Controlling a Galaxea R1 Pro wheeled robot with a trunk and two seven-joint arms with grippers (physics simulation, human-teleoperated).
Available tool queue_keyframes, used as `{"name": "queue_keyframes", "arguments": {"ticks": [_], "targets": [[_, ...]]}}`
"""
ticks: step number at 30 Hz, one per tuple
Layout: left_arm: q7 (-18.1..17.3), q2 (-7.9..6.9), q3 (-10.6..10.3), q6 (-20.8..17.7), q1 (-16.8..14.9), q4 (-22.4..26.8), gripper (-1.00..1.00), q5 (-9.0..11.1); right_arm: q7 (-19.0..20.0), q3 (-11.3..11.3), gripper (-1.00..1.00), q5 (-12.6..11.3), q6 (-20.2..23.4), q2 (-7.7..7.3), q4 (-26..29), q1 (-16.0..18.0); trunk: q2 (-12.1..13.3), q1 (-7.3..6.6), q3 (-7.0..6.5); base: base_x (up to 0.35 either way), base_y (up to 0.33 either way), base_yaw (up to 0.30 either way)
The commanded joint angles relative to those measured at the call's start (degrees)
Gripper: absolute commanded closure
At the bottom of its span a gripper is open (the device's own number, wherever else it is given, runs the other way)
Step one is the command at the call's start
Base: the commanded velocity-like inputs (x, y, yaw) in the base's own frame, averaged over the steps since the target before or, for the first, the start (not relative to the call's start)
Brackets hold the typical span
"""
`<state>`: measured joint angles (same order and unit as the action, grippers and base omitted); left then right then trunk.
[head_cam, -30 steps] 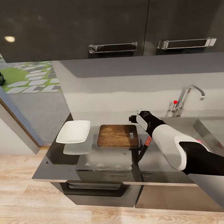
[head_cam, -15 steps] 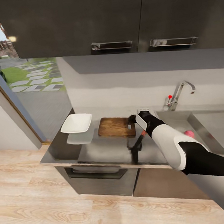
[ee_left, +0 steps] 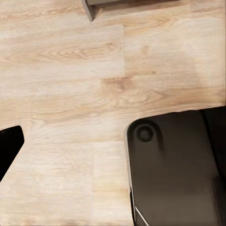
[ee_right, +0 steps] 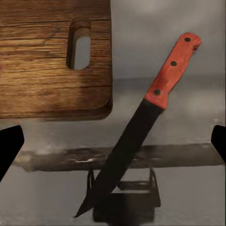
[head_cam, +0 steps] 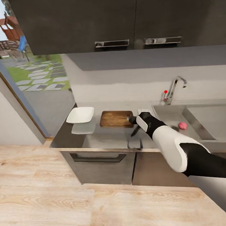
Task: In the kitchen, take the Vidalia onion out of the sink, dice it on the chopping board with the paring knife, put the diced onion into the bowl on the countertop, then place both the paring knife and the chopping board into the sink.
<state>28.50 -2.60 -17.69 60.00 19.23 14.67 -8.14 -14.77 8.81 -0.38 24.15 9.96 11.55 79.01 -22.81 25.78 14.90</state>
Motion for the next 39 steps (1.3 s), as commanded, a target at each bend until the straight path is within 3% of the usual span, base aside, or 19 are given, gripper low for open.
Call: {"name": "queue_keyframes", "arguments": {"ticks": [1,34,39], "targets": [[0.61,-0.03,-0.06,0.00,0.02,0.10,-1.00,-0.56,-0.18,0.33,-1.00,-0.06,0.24,0.04,0.08,0.05,-0.11,0.00,0.10,-0.332,0.000,0.000],[0.59,0.03,-0.06,0.00,0.02,0.19,-1.00,-0.64,0.10,0.33,-1.00,-0.05,-1.53,0.04,-0.86,0.04,-0.11,0.00,0.10,-0.332,0.000,0.000],[0.59,0.01,-0.06,0.00,0.02,0.19,-1.00,-0.62,0.10,0.33,-1.00,0.02,-3.72,0.04,-2.05,0.03,-0.11,0.00,0.10,-0.332,0.000,0.000]]}}
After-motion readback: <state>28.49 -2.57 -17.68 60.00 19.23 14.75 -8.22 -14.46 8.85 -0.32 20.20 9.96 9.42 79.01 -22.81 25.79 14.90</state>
